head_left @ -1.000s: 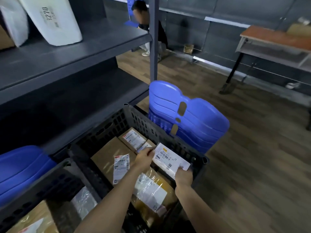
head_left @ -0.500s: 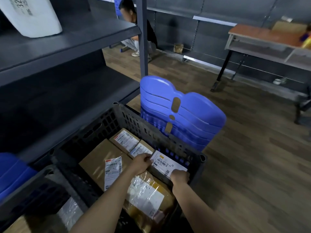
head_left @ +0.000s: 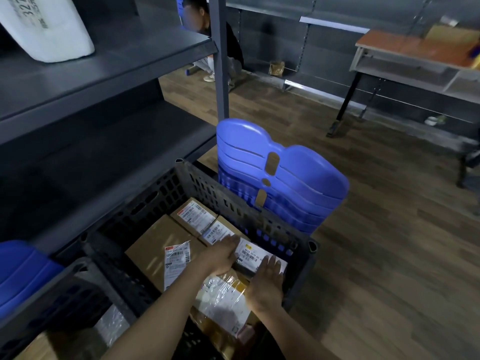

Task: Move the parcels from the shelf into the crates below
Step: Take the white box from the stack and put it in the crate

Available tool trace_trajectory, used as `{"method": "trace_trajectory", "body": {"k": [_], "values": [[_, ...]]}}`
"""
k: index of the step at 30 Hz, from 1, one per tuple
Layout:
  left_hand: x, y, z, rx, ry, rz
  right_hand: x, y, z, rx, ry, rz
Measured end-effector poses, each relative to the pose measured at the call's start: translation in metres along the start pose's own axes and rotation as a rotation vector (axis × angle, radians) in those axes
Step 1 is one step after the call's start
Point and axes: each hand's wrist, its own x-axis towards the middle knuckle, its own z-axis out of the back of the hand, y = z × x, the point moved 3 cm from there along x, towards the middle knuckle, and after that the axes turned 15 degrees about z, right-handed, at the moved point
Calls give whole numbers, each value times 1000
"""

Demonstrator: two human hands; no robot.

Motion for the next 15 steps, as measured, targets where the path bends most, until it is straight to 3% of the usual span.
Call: {"method": "trace_trajectory", "body": {"k": [4, 15], "values": [[-9, -8, -5, 304, -17, -87, 2, -1, 1, -2, -4, -20], [7, -24, -18, 486, 41, -141, -3, 2, 11, 13, 52, -98]]}}
